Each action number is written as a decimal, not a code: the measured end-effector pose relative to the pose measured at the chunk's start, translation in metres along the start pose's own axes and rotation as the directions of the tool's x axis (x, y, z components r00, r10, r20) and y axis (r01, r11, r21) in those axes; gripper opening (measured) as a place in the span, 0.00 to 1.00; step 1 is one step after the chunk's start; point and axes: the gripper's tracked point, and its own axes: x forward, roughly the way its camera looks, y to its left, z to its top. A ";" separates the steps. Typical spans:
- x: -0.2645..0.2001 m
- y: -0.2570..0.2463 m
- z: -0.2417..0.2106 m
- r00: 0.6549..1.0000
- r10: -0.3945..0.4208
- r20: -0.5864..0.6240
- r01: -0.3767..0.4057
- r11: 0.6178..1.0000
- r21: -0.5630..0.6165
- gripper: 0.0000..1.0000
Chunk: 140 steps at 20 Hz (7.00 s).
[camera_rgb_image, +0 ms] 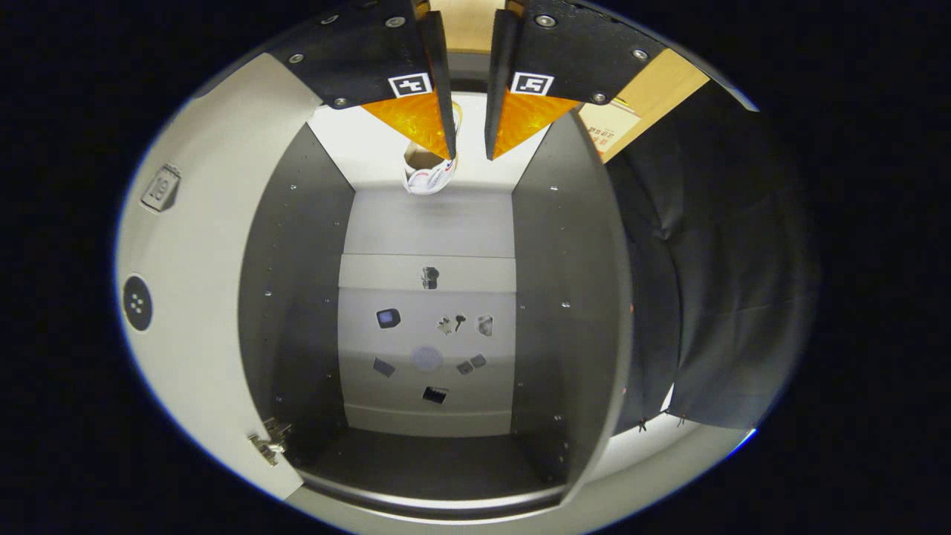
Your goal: Open the shoe cabinet door, grab the shoes and put them into the shoe cabinet, then close the shoe cabinet door.
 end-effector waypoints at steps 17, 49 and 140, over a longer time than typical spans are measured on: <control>-0.270 -0.091 -0.032 0.970 -0.237 0.055 0.231 0.968 0.097 0.52; -0.267 -0.231 -0.013 0.985 -0.128 0.111 0.127 0.992 0.017 0.77; -0.102 0.009 0.055 0.975 -0.068 0.211 0.066 0.998 0.017 0.97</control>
